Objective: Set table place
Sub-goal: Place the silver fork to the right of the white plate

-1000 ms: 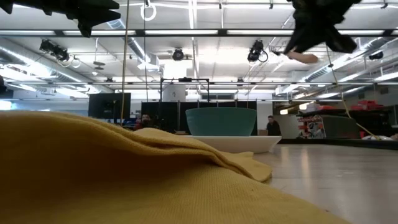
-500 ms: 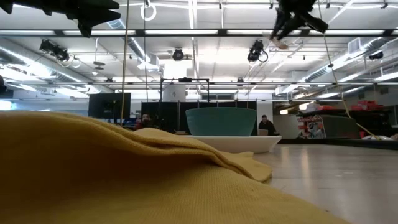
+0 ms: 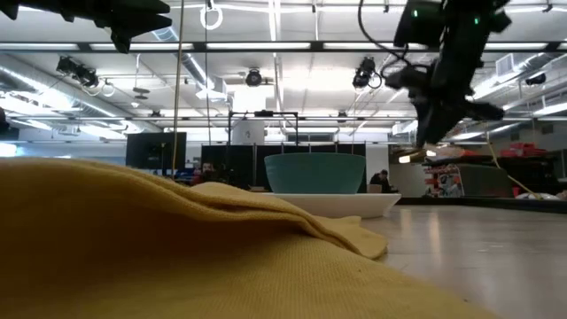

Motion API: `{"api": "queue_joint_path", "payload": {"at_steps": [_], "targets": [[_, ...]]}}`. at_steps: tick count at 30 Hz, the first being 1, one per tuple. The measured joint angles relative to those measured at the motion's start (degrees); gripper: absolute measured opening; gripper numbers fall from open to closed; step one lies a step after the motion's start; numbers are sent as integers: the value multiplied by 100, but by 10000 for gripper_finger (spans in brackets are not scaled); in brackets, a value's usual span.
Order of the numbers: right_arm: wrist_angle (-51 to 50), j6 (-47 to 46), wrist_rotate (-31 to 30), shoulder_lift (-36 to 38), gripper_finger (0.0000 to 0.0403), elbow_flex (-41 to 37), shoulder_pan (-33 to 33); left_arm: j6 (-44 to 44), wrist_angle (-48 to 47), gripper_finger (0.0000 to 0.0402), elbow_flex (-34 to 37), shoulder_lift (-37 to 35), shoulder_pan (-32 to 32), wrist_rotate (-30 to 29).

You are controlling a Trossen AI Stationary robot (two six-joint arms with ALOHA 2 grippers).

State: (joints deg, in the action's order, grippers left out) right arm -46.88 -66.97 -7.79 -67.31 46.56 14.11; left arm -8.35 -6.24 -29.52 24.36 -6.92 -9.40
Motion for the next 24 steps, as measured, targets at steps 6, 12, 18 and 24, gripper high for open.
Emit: {"api": "queue_joint_path", "payload": {"at_steps": [6,12,18,24], "targets": [[505,-255,140,-32,41,-640,209,2,2,142,0,-1,0,0],[841,-486,308,-464,41,-669,83,2,0,152,0,-1,0,1],[1409,-494,668,-1159,41,-669,49,-1,2,151,0,0,-2,2],[1522,-494,818,-1590,41,-669,89,-1,2,142,0,-2,0,2]]}}
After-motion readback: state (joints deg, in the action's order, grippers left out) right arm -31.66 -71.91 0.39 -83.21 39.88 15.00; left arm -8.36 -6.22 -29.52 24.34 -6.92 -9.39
